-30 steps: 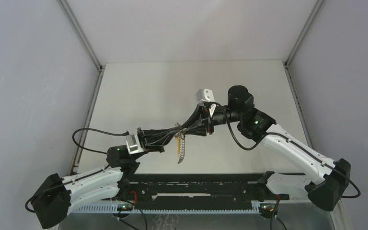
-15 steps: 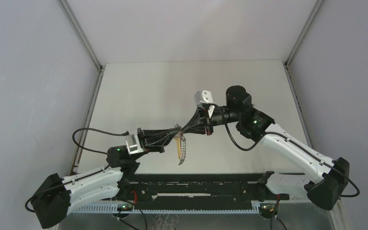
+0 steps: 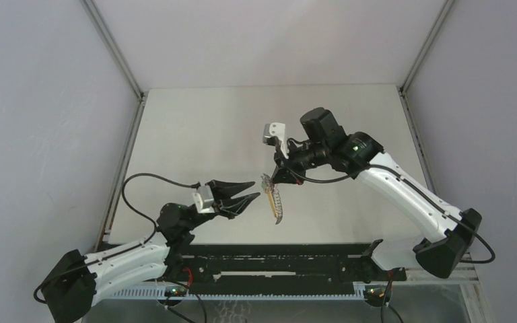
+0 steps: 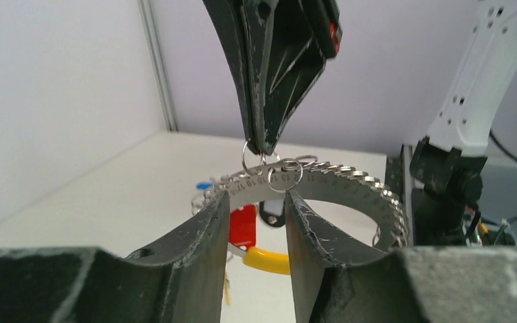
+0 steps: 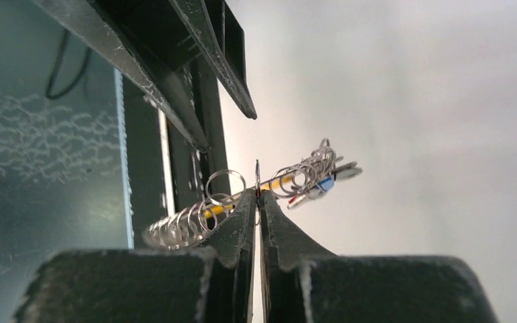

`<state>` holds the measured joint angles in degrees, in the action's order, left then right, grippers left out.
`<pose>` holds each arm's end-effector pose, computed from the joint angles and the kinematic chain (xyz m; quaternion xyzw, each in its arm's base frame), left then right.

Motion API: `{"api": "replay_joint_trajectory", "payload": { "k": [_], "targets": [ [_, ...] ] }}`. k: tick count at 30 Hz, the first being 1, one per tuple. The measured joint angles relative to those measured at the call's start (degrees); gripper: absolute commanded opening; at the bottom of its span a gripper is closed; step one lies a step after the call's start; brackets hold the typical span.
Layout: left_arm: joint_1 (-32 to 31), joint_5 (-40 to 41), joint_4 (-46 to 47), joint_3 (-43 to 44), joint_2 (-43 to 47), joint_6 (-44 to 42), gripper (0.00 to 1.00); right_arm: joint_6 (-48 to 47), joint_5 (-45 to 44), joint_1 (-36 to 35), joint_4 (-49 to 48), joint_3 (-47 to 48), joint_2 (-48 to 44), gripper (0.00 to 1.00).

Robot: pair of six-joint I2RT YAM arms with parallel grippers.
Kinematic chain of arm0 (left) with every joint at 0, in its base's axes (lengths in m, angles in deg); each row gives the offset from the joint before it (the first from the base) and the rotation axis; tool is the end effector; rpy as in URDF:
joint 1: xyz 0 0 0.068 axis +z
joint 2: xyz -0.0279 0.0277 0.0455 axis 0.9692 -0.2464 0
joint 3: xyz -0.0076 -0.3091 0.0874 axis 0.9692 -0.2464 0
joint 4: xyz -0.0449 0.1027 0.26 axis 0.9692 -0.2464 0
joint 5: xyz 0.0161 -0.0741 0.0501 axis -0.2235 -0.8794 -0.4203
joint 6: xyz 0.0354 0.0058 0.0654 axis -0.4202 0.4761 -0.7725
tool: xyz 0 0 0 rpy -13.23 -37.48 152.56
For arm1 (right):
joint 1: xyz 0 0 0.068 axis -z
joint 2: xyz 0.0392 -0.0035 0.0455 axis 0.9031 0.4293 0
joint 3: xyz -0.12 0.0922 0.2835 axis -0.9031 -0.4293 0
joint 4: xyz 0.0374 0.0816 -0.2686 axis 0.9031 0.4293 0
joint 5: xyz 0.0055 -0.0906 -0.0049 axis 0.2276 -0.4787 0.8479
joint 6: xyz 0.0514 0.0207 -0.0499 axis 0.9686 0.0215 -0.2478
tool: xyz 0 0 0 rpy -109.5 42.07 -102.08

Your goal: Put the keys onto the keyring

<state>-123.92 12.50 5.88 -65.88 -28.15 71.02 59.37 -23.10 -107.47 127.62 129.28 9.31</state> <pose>0.0964 -0.1385 0.2861 0.3188 0.4313 -0.4590 0.7082 0.1847 0.2253 0.4210 -0.5419 0.6740 0.3878 0.3189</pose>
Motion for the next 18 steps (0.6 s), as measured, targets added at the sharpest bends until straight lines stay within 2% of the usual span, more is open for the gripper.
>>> {"api": "replay_joint_trajectory", "payload": {
  "k": [8, 12, 18],
  "targets": [
    [0.4, -2.0, -3.1, 0.3, -10.1, -1.5, 0.42, -4.7, -13.1, -5.3, 17.3, 10.4, 10.1, 0.0],
    [0.5, -3.7, -1.5, 0.7, -14.6, -1.4, 0.42, -6.0, -18.1, -8.0, 22.4, 14.0, 13.5, 0.0],
    [1.3, -6.4, 1.9, 2.2, -16.1, -1.4, 0.4, -7.8, -22.3, -10.5, 27.0, 18.1, 17.1, 0.0]
  ]
}}
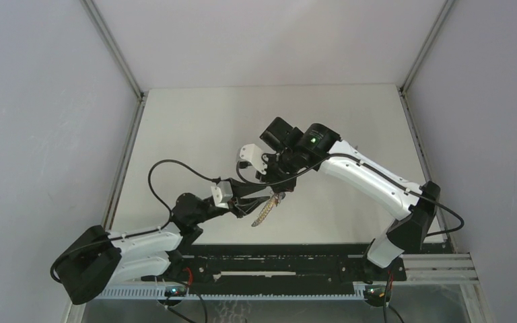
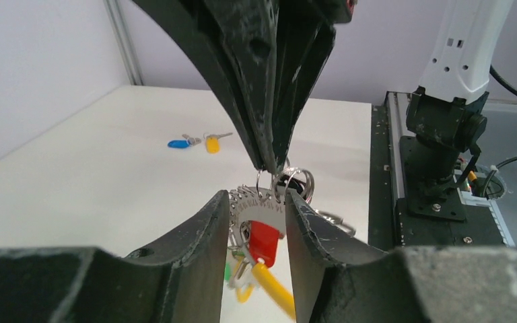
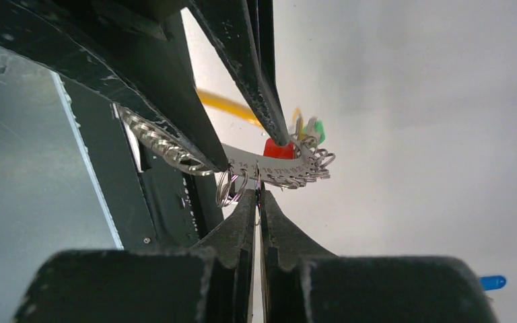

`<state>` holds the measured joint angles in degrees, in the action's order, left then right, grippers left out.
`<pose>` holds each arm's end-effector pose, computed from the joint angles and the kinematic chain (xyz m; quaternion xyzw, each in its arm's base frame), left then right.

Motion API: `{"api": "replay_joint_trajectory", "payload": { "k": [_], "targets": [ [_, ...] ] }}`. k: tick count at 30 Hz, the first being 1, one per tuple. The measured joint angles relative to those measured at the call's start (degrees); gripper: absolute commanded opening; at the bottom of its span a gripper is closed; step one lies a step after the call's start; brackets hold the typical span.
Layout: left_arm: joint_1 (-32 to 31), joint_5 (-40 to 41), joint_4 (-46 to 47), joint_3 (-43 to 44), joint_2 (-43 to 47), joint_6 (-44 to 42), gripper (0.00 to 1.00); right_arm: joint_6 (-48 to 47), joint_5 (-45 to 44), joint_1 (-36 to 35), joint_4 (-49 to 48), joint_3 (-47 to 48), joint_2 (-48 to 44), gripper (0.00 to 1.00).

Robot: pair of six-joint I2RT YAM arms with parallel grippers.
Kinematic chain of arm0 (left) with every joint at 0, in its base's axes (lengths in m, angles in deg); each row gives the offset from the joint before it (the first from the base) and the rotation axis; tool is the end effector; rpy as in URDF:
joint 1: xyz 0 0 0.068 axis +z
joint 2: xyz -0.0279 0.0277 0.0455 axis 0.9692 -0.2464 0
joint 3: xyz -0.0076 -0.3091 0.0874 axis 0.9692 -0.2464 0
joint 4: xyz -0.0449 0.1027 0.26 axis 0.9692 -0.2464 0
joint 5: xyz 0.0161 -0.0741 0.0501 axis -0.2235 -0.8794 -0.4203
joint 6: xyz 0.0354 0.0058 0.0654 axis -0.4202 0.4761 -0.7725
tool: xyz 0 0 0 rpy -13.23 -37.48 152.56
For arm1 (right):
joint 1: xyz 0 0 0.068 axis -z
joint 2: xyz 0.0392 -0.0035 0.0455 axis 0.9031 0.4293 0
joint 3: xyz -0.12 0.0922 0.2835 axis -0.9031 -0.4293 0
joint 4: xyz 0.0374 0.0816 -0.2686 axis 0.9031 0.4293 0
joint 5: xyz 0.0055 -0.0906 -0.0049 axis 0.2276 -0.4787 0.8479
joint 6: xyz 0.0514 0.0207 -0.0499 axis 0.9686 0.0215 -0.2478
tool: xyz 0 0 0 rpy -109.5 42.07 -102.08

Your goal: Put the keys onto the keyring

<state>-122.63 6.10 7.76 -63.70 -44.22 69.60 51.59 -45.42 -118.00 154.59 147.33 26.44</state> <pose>0.1247 -0.1727 0.2553 0.3789 0.4919 -0.4561 0.6375 0.1886 0.2843 0.3937 -0.6261 0.7379 0.1908 0.1646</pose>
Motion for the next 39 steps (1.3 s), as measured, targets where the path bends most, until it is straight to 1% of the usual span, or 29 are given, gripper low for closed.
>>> {"api": "replay_joint_trajectory", "payload": {
  "k": [4, 8, 11, 14, 17, 24, 31, 39],
  "targets": [
    [1.0, -2.0, 3.1, 0.0, -0.9, 0.6, 0.35, -1.2, -1.8, -1.1, 1.6, 0.9, 1.1, 0.0],
    [1.5, -4.6, 6.3, 0.0, -4.2, 1.7, 0.34, -2.5, -3.0, -2.2, 2.4, 2.4, 1.9, 0.0],
    [1.8, -6.0, 9.0, 0.0, -6.4, 3.0, 0.3, -3.2, -3.7, -2.7, 2.7, 2.7, 1.9, 0.0],
    [2.3, -7.1, 10.6, 0.0, -7.7, 4.0, 0.3, -3.9, -4.3, -3.1, 2.8, 2.7, 1.9, 0.0],
    [2.7, -8.4, 11.6, 0.3, -7.8, 5.0, 0.32, -4.6, -4.6, -3.4, 2.9, 2.7, 1.9, 0.0],
    [6.0, -10.8, 12.3, 0.3, -5.5, 6.5, 0.33, -5.6, -5.8, -3.7, 2.9, 2.7, 1.9, 0.0],
    [6.5, -13.1, 13.0, 0.3, -6.4, 8.0, 0.32, -6.3, -6.5, -4.3, 2.9, 2.7, 1.9, 0.0],
    [6.5, -13.9, 13.1, 1.5, -7.6, 8.6, 0.27, -7.1, -6.8, -5.5, 2.9, 2.7, 1.9, 0.0]
  ]
}}
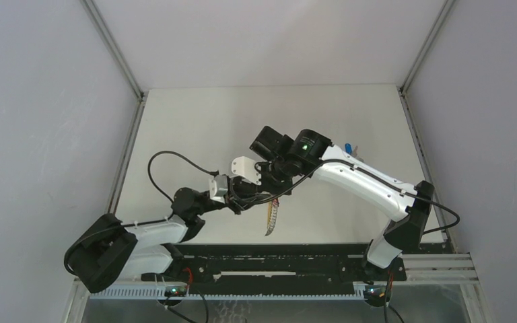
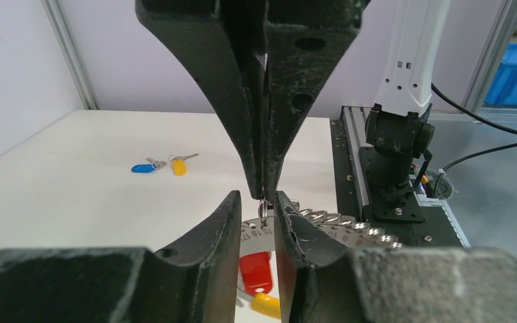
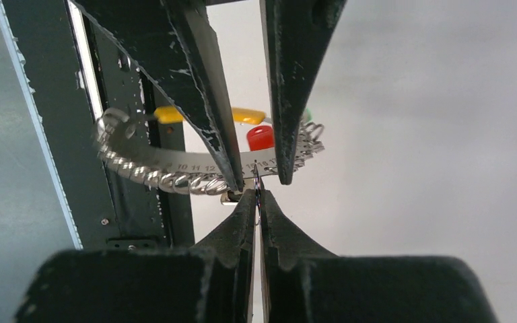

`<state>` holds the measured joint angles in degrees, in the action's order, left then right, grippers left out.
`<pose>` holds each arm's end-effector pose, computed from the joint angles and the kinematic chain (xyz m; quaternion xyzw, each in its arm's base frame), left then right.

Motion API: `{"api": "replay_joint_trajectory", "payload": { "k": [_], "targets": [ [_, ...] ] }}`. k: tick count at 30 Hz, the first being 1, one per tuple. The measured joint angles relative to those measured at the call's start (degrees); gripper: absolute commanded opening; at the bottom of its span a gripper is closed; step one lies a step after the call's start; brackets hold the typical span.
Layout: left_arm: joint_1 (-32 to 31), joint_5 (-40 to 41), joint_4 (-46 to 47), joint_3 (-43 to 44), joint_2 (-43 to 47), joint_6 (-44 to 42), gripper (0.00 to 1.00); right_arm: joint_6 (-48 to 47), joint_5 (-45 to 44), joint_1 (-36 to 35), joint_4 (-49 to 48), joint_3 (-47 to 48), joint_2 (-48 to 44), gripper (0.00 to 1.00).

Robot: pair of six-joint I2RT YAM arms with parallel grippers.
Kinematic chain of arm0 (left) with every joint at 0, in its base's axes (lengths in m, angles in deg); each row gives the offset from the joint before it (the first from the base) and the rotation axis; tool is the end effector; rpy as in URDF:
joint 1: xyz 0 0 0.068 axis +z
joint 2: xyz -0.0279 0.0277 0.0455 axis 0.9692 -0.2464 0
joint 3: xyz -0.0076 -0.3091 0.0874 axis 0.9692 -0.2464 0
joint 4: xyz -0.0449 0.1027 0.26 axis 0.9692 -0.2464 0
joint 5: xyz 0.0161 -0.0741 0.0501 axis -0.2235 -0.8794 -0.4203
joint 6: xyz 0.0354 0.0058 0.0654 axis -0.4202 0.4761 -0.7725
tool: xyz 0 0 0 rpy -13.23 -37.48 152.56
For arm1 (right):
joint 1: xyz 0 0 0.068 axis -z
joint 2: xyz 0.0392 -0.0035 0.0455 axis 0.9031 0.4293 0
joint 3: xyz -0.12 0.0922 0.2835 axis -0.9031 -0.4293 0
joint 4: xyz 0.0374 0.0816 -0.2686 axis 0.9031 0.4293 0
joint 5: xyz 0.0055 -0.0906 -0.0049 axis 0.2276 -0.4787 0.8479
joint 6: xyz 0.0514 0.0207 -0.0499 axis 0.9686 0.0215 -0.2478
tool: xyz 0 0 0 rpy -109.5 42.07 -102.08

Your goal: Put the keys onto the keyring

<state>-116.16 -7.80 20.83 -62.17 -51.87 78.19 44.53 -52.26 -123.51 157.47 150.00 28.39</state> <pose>0.1399 -0.1715 0.2630 0.3965 0.4476 -0.5195 0.6104 0.1695 0.3021 0.3930 -0.7005 0.6823 0.1286 0.1648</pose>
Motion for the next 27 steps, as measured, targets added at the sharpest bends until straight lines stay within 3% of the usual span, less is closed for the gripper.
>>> {"api": "replay_joint_trajectory", "payload": {
  "k": [16, 27],
  "targets": [
    [-0.6, -0.3, 0.3, 1.1, -4.2, -0.1, 0.24, -0.3, -0.6, -0.4, 0.4, 0.9, 0.4, 0.0],
    [-1.0, -1.4, 0.3, 1.2, -4.4, -0.1, 0.12, -0.3, -0.5, -0.9, 0.4, 1.0, 0.4, 0.0]
  ]
}}
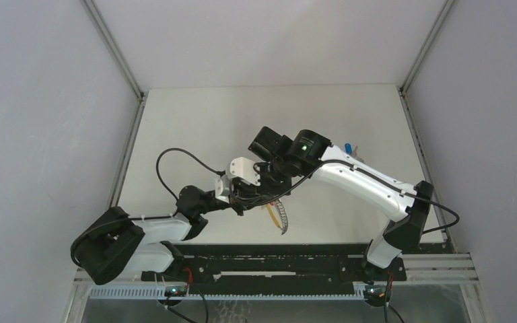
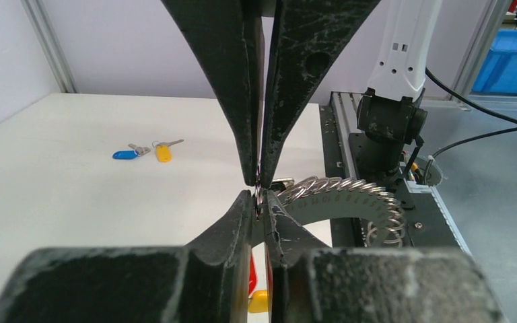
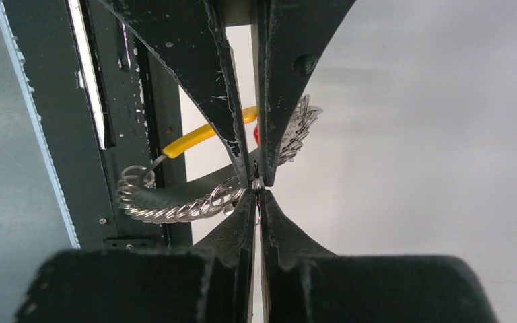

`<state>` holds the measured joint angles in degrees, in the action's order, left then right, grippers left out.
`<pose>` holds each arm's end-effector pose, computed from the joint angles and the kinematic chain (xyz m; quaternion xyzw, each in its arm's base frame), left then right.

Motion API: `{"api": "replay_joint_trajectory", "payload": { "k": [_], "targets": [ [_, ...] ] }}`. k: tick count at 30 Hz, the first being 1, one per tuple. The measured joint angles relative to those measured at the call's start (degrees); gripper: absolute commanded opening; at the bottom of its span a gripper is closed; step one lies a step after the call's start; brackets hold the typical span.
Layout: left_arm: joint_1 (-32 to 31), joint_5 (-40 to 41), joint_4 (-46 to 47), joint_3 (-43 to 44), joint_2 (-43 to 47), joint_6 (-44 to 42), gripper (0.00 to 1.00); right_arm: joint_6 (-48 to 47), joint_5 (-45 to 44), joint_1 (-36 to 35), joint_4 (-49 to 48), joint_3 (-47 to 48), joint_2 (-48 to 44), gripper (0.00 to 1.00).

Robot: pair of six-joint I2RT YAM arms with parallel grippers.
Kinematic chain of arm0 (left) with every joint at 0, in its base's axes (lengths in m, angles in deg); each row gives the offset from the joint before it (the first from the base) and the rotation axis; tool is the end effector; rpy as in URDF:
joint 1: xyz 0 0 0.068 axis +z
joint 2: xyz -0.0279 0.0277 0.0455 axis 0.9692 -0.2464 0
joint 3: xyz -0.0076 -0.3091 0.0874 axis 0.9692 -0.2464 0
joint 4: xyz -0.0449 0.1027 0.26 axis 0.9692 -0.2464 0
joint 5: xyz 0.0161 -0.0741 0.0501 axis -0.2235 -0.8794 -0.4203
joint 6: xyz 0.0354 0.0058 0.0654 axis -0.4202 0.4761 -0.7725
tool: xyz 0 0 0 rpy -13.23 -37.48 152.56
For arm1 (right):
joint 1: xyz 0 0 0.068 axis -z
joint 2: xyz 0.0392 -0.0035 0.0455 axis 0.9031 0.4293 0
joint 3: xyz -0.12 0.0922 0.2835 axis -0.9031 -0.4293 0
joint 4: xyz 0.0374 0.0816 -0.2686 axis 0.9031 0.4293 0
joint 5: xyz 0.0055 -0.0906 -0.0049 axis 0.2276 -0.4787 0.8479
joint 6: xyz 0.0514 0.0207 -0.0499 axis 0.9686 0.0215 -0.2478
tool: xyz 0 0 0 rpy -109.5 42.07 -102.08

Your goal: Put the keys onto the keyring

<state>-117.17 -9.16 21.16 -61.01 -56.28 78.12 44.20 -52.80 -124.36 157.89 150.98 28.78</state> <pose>0.1459 -0.1834 0.2539 0.4089 0.4596 -0.5288 0.5848 0.1663 0.3056 0.3956 -0.7070 0.6757 0.1252 0.1668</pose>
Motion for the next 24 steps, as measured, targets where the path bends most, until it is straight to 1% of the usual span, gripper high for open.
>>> {"api": "replay_joint_trajectory", "payload": {
  "k": [4, 7, 8, 12, 16, 20, 24],
  "targets": [
    [-0.2, -0.3, 0.0, 0.0, 0.0, 0.0, 0.01, -0.1, -0.1, -0.3, 0.0, 0.2, 0.0, 0.0],
    [-0.2, -0.3, 0.1, 0.0, 0.0, 0.0, 0.0, -0.2, -0.2, -0.5, 0.1, 0.3, 0.0, 0.0],
    [-0.2, -0.3, 0.1, 0.0, 0.0, 0.0, 0.0, -0.2, -0.3, -0.6, 0.1, 0.3, 0.0, 0.02],
    [-0.2, -0.1, -0.2, 0.0, 0.6, 0.0, 0.0, 0.0, -1.0, -1.0, 0.2, 0.7, 0.0, 0.17],
    [-0.5, 1.4, -0.6, 0.0, 1.3, -0.1, 0.0, 0.7, -1.5, -1.4, -1.1, 0.9, -0.5, 0.28],
    [-0.4, 3.7, -0.1, 0.0, 2.2, -0.1, 0.0, 2.3, -1.1, -0.6, -5.2, -1.5, -4.9, 0.33],
    [-0.5, 5.5, 0.3, 0.0, 3.5, -0.3, 0.0, 5.4, 2.7, 3.1, -11.0, -8.2, -14.4, 0.34]
  ]
}}
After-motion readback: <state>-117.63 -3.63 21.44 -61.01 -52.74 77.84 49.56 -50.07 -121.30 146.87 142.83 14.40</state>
